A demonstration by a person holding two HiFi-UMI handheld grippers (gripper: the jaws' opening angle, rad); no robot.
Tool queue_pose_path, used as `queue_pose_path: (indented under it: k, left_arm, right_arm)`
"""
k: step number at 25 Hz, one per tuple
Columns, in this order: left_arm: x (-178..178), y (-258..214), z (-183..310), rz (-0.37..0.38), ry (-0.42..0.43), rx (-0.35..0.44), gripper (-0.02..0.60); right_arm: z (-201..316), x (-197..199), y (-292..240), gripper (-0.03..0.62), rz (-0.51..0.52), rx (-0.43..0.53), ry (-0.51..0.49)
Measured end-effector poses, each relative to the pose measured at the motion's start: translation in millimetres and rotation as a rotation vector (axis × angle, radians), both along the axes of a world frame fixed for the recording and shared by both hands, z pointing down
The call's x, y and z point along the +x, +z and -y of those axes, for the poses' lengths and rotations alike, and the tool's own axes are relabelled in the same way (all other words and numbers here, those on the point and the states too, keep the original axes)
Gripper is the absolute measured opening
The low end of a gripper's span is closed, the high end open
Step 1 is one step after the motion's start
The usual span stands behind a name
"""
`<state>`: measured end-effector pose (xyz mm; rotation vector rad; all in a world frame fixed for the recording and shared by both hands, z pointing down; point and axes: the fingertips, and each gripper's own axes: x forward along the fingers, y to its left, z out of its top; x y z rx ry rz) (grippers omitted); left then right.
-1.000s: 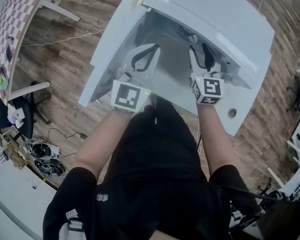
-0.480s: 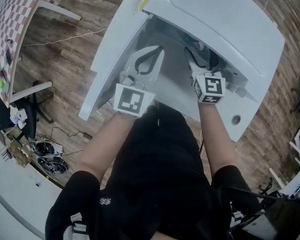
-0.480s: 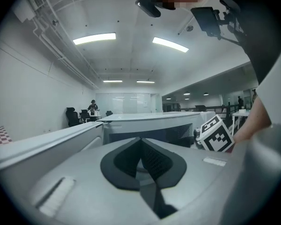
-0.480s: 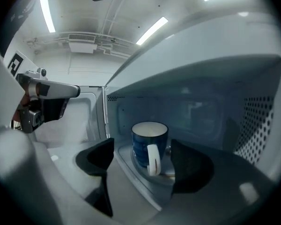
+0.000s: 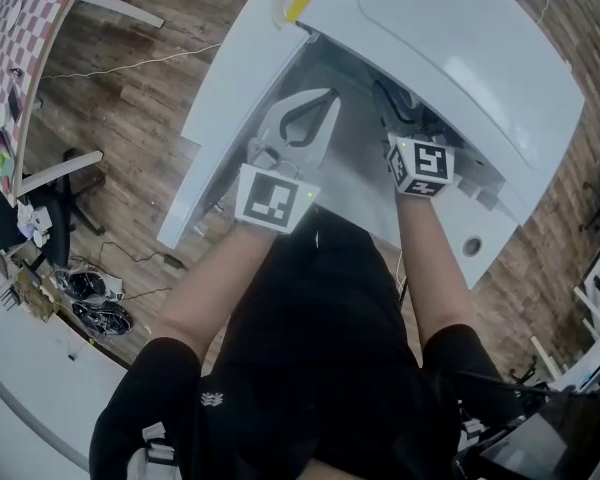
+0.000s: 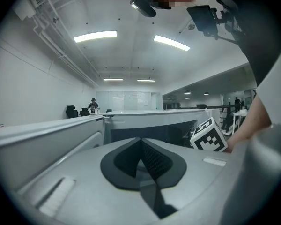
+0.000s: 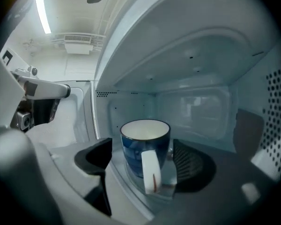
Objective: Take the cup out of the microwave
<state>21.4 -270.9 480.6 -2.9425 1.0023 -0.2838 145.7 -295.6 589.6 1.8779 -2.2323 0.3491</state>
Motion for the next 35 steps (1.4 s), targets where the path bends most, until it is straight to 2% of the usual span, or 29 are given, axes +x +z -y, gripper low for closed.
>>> queue_pose_path:
  k: [9,17,35]
  left_arm:
    - [1,3,11,0.013,0.0,0.005,0.0]
    - [-1,2,15,0.006,-0.014,-0.018,0.0]
    - [-1,-5,8,0.0,-0.012,-0.011,0.001]
  right_arm:
    - [20,1,11,0.396,0.013,-0.003,0.019]
    - [28,2,14,0.396,-0.023,0.006,0.022]
    - [13,2,4,0.383,-0.026,0.012,0.001]
